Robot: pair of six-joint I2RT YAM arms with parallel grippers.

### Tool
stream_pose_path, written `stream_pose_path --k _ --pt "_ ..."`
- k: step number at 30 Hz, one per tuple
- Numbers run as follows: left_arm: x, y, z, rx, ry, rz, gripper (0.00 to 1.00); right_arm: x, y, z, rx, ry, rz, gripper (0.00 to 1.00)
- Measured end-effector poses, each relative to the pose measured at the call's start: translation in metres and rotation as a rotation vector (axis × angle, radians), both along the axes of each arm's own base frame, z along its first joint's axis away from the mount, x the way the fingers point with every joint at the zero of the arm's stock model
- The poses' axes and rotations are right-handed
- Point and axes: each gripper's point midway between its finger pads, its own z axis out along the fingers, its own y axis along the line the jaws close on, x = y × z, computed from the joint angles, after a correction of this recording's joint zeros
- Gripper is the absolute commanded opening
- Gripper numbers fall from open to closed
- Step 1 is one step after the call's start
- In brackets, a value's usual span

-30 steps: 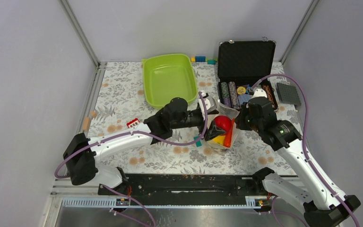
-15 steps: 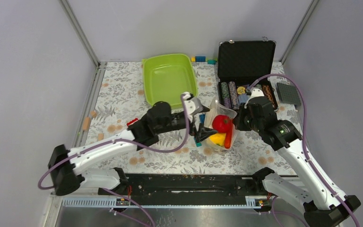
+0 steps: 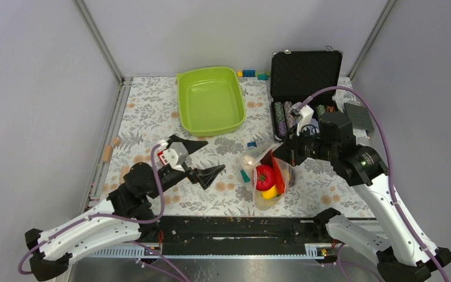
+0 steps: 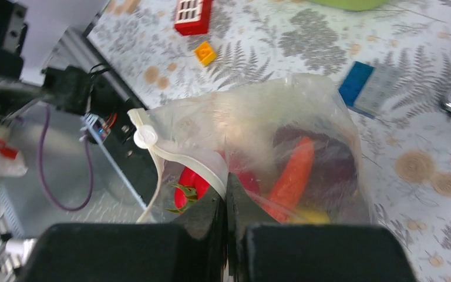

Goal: Place the food in the zip-top bag and seal the zipper
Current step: Zip the zipper food storage bag at the center of the board.

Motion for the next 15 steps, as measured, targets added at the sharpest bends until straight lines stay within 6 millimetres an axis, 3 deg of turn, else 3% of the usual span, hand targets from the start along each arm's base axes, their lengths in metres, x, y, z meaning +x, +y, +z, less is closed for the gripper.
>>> stream_pose_path --k 5,11,15 --pt "-0.019 0.020 -0.026 0.023 -0.010 -0.035 0.99 -0.015 0.019 0.001 0.049 0.047 0.164 0.00" --pt "-0.040 0.010 -0.081 0.169 -0.011 -0.183 0.99 -0.029 0.041 -0.008 0.073 0.138 0.296 0.00" --pt "-0.041 -0.002 -0.097 0.243 -0.002 -0.231 0.99 -0.039 0.052 -0.014 0.062 0.173 0.356 0.00"
